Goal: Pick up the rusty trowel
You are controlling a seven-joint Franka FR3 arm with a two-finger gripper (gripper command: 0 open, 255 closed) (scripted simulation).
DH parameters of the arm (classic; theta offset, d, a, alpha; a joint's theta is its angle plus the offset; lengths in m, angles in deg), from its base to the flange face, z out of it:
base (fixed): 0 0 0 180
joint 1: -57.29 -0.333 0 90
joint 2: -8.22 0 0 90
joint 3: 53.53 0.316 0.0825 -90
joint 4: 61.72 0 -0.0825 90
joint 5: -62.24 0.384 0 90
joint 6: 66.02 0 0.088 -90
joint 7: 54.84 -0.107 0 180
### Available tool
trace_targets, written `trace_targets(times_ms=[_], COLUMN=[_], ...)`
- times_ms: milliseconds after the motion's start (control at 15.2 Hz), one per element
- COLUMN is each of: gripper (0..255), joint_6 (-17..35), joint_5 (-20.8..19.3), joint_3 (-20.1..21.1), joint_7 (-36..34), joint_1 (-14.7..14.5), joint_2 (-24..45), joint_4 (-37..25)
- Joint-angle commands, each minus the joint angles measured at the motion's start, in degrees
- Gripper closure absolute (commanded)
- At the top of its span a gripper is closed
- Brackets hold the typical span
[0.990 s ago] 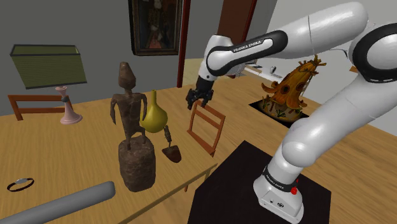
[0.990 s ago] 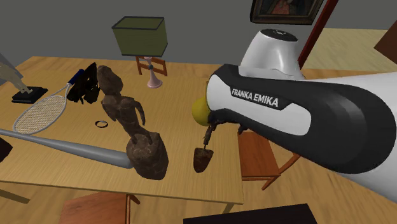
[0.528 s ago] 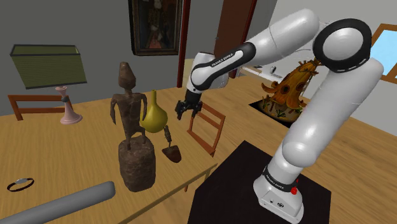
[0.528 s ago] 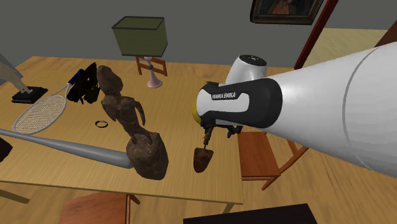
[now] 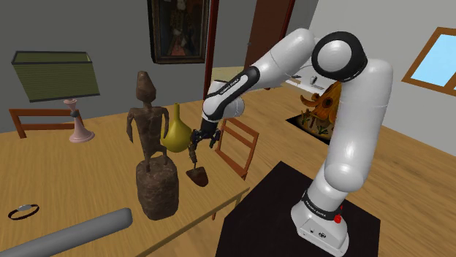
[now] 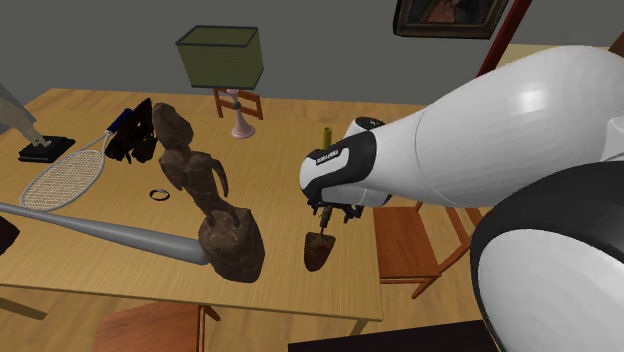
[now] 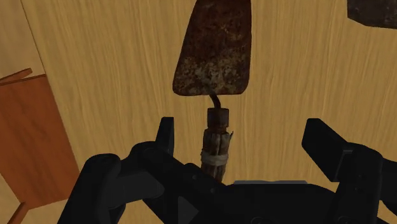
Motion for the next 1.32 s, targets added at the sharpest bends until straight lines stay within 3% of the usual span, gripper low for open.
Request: trace_targets(times_ms=[0,264,924,990,1254], gripper=[0,0,0,255,255], joint_6=[1.93,4.13,8.1,8.11,8.11], joint_5=[0.73,1.69,2.41,2.41,2.41], joint_3=[0.19,0.43,0.97,0.97,0.97], joint_7=[-0.21,-1.03,0.4,0.38,0.39], joint_1=[-0.12,-0.43,-0.14,-0.15,-0.14], joint_2=[4.69,13.65,19.09,19.1,19.11], joint_4=[-2.35,-8.32,-9.72,-9.74,-9.75])
